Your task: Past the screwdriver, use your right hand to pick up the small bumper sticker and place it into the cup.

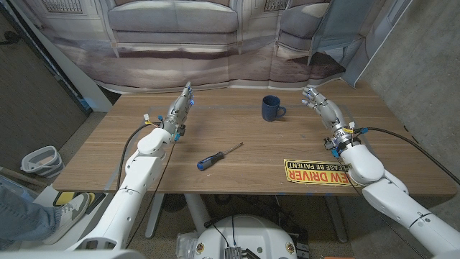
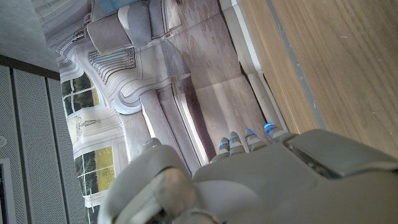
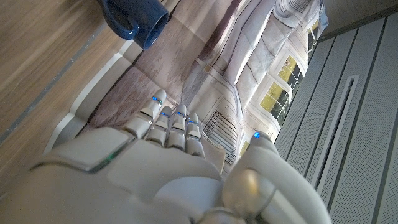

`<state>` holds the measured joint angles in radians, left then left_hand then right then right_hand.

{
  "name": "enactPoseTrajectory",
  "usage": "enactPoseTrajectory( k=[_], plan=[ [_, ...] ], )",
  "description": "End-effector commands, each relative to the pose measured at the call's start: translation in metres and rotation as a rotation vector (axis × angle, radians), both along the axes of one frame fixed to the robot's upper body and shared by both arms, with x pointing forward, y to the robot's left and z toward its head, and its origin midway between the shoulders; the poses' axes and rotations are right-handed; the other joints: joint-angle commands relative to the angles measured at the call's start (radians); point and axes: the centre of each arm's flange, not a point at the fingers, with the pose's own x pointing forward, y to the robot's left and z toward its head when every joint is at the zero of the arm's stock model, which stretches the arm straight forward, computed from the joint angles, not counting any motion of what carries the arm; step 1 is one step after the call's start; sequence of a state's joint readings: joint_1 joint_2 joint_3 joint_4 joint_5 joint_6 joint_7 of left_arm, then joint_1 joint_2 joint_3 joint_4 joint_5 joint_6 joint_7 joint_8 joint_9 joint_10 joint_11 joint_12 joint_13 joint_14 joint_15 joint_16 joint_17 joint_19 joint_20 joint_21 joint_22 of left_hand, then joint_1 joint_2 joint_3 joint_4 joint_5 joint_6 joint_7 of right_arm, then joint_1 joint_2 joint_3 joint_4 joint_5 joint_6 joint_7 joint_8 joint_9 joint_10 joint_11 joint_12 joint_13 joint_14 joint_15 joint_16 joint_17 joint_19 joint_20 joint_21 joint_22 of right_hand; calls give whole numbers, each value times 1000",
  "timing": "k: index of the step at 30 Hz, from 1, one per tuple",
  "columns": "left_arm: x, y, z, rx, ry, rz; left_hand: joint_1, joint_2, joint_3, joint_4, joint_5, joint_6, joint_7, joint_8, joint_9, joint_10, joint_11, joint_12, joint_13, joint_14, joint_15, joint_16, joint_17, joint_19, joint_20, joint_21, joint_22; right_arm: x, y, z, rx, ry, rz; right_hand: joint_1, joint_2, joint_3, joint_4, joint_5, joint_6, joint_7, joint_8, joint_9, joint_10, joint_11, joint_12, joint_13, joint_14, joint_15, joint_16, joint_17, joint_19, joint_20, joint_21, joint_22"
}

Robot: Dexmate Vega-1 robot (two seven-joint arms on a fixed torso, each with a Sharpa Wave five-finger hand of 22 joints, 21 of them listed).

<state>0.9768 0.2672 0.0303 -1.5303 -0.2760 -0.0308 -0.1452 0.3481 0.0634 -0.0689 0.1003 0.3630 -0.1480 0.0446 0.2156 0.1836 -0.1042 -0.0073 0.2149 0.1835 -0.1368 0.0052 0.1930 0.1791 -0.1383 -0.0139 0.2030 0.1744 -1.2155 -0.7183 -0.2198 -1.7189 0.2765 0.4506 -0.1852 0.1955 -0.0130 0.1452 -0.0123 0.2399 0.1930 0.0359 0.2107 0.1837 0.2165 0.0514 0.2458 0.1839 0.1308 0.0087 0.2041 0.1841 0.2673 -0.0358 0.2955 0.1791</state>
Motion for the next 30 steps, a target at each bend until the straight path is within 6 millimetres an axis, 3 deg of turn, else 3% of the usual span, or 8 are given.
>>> enactPoseTrajectory(
  k=[1,30],
  plan=[
    [0,-3,3,2,-4,0,11,-2,-6,-1,4,5,0,-5,3,4,-3,1,5,4,5,0,5,-2,3,-1,5,-5,0,-3,-44,-35,-50,8,5,-4,-4,-3,9,-7,-1,5,14,-4,4,2,13,-2,-1,2,13,-22,-4,3],
    [-1,-7,-5,-2,0,-16,14,1,-12,-2,4,10,-1,-8,3,8,-6,0,5,6,4,-1,5,-3,5,-2,6,-19,2,-2,-233,-97,-187,9,2,-9,-8,3,15,-13,-3,6,30,-12,4,2,29,-11,-3,2,30,-28,-10,3]
  ],
)
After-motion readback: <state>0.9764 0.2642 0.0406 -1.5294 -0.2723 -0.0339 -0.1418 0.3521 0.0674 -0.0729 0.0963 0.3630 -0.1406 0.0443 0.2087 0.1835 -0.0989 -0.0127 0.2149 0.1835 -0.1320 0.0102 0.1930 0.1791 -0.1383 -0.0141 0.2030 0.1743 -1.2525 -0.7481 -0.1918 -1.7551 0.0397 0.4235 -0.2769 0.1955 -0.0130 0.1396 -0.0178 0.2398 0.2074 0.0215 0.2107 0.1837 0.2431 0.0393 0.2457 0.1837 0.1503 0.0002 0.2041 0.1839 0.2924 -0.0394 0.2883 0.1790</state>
